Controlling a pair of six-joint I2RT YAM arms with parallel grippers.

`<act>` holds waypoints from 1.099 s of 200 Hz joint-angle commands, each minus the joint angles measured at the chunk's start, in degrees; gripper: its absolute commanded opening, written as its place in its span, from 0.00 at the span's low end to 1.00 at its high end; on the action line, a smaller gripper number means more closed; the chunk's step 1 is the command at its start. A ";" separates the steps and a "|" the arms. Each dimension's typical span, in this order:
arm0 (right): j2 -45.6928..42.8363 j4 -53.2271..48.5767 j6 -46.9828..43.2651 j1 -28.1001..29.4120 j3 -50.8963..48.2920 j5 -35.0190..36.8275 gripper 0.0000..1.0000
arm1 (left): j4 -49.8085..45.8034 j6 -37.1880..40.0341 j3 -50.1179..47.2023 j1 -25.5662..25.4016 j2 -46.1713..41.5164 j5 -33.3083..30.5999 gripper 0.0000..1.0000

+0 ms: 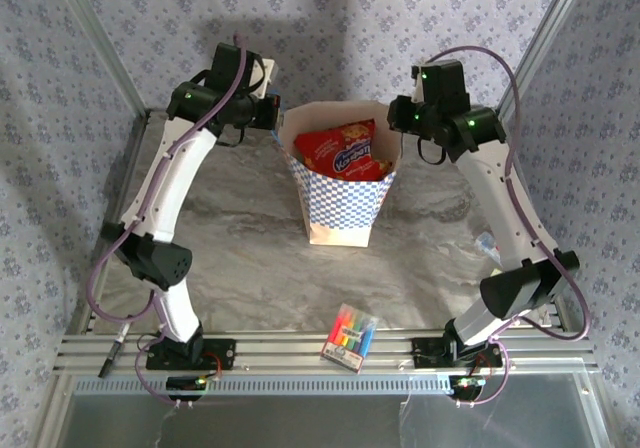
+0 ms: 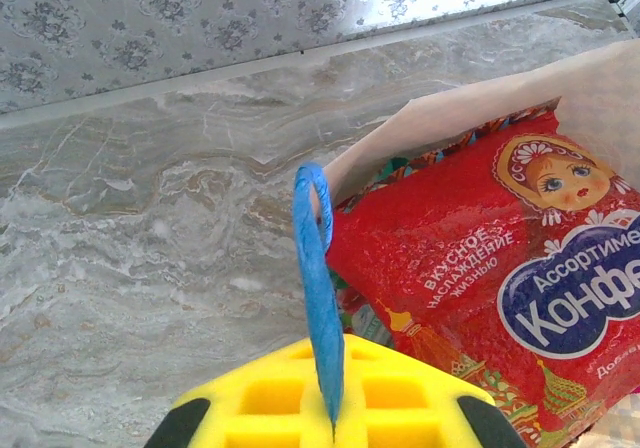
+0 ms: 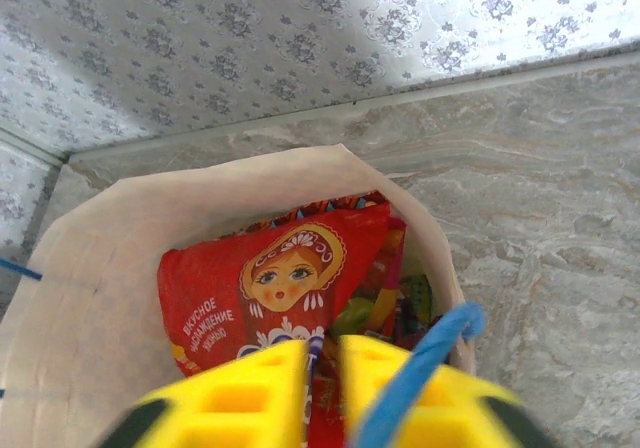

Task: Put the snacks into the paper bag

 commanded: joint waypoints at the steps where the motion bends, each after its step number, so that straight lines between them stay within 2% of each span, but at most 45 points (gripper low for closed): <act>1: -2.97 0.20 0.64 -0.07 -0.89 0.48 0.29 | 2.66 -0.75 -0.66 0.12 -3.33 -1.12 0.07; 11: -3.75 -0.44 0.56 -0.10 -1.19 1.26 0.39 | 2.74 -0.96 -0.94 0.12 -3.53 -1.16 0.14; 33: -6.08 -1.08 -0.22 -0.07 -2.31 3.07 0.51 | 2.61 -1.10 -1.28 0.13 -4.07 -1.15 0.28; 46: -7.90 -0.55 -0.72 -0.05 -3.88 3.86 0.53 | 2.09 -0.89 -1.46 0.13 -4.47 -1.25 0.40; 66: -10.61 -0.47 -0.93 -0.07 -5.95 5.56 0.56 | 1.27 -0.66 -2.05 0.12 -5.32 -2.02 0.49; 91: -14.08 -0.45 -1.09 -0.12 -8.64 7.58 0.63 | 1.67 -0.40 -4.90 0.12 -7.91 -2.91 0.55; 117: -17.36 -0.54 -1.36 -0.15 -11.70 10.70 0.65 | 2.39 0.47 -9.07 0.16 -11.73 -3.79 0.62; 188: -24.42 -3.76 -1.79 -1.60 -18.79 18.71 0.72 | 5.50 3.04 -25.63 1.72 -24.44 -6.68 0.69; 220: -27.18 -3.61 -1.84 -4.31 -24.61 22.53 0.76 | 8.21 2.74 -35.21 3.57 -29.73 -13.06 0.73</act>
